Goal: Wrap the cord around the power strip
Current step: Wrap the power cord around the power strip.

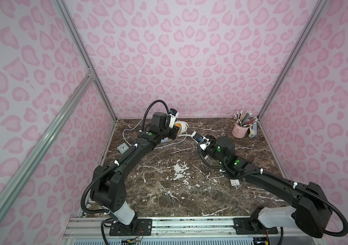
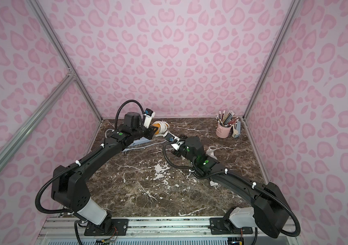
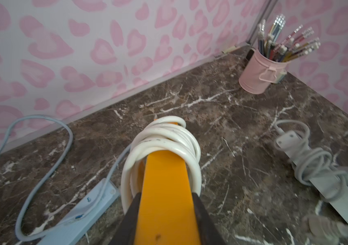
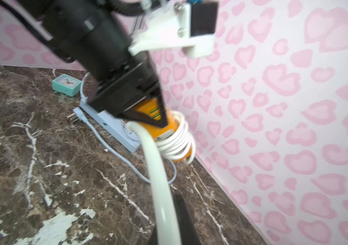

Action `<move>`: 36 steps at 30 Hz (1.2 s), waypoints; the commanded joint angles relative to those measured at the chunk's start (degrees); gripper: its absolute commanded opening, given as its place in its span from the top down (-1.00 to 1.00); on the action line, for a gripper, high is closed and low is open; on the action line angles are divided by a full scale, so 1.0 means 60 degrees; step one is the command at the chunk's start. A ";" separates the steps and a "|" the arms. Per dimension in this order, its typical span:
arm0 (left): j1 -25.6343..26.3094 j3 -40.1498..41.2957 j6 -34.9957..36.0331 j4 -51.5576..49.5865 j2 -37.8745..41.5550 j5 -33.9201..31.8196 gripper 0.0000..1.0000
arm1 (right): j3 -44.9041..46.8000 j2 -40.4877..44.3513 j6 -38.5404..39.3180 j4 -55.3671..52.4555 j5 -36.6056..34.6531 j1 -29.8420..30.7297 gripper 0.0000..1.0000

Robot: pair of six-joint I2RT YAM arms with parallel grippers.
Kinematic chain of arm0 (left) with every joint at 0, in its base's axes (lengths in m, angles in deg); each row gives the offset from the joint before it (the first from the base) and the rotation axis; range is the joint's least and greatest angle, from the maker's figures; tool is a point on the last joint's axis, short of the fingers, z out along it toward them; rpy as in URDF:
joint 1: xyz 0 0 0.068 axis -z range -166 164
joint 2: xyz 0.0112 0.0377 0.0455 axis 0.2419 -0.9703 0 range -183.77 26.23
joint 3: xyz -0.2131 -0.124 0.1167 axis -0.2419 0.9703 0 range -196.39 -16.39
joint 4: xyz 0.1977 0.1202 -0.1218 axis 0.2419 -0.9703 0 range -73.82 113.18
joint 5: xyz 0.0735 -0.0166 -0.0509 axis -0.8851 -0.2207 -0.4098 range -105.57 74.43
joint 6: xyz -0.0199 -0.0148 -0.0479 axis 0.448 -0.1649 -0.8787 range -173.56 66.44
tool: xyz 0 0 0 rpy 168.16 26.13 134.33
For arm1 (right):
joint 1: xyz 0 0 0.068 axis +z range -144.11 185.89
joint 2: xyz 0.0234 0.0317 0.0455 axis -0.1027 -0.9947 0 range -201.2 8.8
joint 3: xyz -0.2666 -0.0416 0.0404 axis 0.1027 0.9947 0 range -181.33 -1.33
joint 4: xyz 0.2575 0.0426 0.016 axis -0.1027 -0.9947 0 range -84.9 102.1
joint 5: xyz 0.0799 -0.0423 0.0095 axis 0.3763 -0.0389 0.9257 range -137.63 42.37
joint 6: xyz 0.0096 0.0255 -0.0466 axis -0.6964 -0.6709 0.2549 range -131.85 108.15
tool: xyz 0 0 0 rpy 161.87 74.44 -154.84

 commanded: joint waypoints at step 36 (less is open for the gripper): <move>0.0461 0.2528 -0.7038 0.8866 0.2318 0.7604 0.94 | 0.0853 -0.2347 -0.5109 0.3002 0.7297 -0.3824 0.09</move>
